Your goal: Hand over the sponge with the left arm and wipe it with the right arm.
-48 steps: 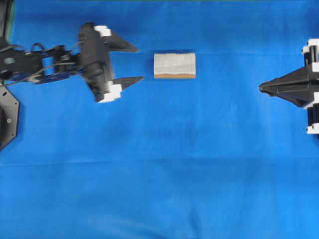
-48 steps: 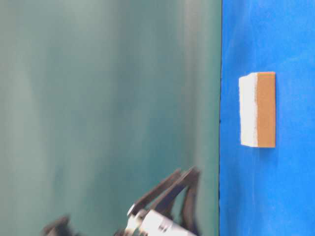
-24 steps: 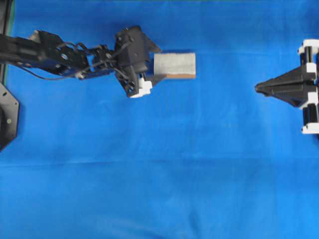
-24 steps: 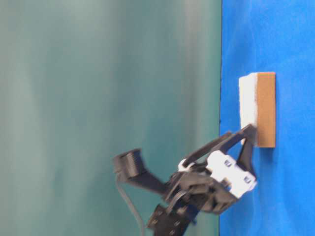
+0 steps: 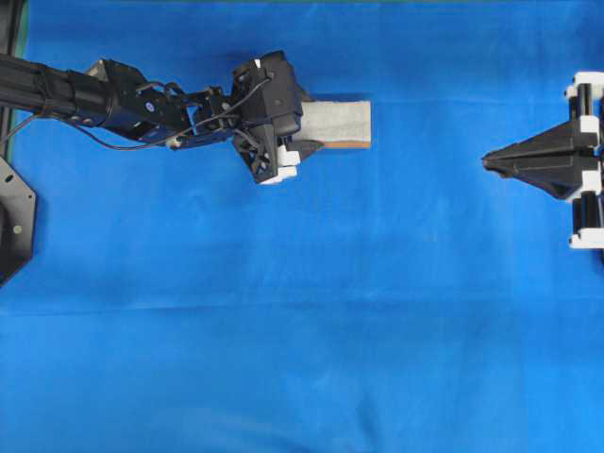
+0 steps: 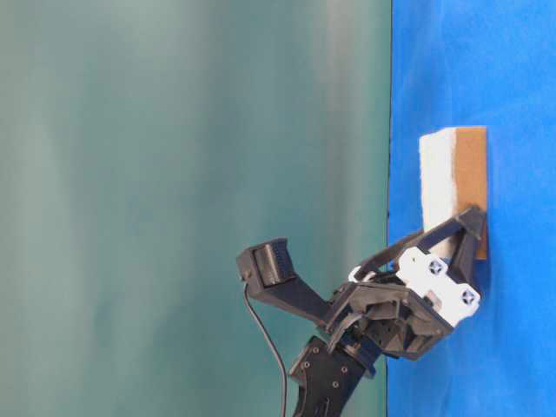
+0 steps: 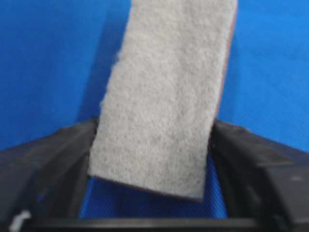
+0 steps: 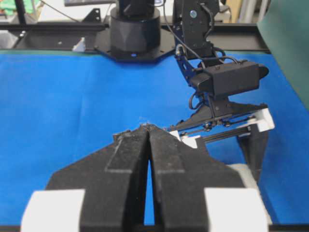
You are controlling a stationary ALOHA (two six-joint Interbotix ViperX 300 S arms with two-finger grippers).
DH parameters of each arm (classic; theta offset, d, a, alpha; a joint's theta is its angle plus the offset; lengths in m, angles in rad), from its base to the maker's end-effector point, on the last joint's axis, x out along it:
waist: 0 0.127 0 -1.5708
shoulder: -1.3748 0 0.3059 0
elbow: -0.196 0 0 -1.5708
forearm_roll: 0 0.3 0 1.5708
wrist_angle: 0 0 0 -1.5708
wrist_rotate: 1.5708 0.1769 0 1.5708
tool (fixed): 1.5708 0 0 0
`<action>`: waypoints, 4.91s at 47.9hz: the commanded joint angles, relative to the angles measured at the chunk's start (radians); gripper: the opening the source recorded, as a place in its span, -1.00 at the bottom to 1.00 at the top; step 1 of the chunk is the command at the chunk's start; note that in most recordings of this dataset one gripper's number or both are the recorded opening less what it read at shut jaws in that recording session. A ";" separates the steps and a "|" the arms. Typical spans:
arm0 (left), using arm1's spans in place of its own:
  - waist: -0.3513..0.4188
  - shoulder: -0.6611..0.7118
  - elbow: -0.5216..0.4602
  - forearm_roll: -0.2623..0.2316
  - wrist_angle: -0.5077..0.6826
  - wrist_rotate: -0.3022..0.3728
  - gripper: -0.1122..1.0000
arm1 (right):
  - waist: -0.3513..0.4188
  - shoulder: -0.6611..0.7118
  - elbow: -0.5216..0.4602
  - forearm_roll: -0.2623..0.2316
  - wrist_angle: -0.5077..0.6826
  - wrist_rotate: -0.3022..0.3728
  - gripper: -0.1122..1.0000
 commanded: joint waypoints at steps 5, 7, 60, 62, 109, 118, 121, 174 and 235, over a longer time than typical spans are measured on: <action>0.006 -0.052 -0.006 -0.003 0.043 -0.002 -0.01 | -0.006 0.003 -0.012 0.000 -0.005 0.002 -0.79; 0.006 -0.061 -0.006 -0.003 0.055 -0.005 -0.07 | -0.008 0.003 -0.012 0.000 -0.003 0.002 -0.79; -0.264 -0.476 0.055 -0.009 0.345 -0.261 -0.08 | -0.097 0.064 -0.031 0.005 -0.014 0.025 -0.79; -0.264 -0.476 0.052 -0.008 0.345 -0.261 -0.08 | -0.087 0.075 -0.041 0.005 -0.020 0.034 -0.79; -0.250 -0.474 0.057 -0.008 0.348 -0.259 -0.08 | 0.000 0.693 -0.430 0.009 0.014 0.112 0.50; -0.250 -0.474 0.055 -0.008 0.348 -0.259 -0.08 | -0.005 0.739 -0.451 0.006 0.032 0.112 0.50; -0.250 -0.472 0.055 -0.008 0.348 -0.258 -0.09 | -0.005 0.747 -0.453 0.006 0.034 0.112 0.50; -0.250 -0.483 0.061 -0.005 0.307 -0.244 0.14 | -0.005 0.781 -0.469 -0.023 0.117 0.095 -0.57; -0.249 -0.911 0.391 -0.003 0.229 -0.245 0.69 | -0.002 0.864 -0.448 -0.020 0.117 0.109 -0.57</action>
